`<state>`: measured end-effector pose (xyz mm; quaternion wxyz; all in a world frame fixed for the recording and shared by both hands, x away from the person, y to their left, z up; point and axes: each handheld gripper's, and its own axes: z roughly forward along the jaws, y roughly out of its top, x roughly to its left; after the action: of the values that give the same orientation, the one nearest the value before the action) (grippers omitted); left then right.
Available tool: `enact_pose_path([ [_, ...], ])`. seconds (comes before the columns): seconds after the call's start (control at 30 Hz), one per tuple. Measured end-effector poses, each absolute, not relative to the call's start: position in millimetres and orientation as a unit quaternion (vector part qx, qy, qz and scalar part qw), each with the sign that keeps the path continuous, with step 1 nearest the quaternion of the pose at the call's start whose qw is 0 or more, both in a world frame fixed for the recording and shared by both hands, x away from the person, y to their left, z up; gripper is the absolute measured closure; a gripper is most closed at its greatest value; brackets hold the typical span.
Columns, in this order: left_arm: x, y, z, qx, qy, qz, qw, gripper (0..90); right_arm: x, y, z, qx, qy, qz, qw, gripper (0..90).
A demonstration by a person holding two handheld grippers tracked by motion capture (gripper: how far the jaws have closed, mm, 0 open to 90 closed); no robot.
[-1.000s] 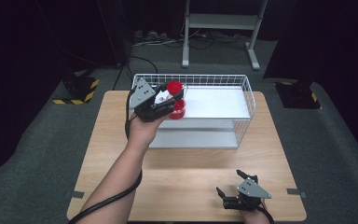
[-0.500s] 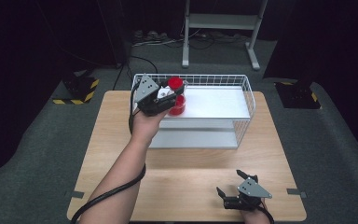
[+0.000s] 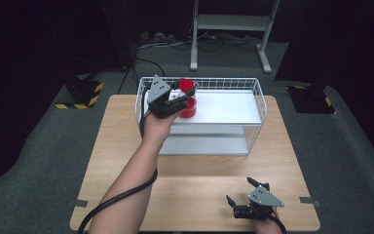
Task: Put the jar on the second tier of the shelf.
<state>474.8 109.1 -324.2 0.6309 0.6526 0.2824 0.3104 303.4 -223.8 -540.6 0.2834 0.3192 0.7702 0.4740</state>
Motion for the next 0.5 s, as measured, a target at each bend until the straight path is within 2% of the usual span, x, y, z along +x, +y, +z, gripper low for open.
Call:
enact_pose_path([
  [0.5, 475.8, 110.1, -324.1, 0.655, 0.288, 0.306, 0.628, 48.7, 303.4, -223.7, -540.6, 0.319, 0.771, 0.473, 0.284, 0.6],
])
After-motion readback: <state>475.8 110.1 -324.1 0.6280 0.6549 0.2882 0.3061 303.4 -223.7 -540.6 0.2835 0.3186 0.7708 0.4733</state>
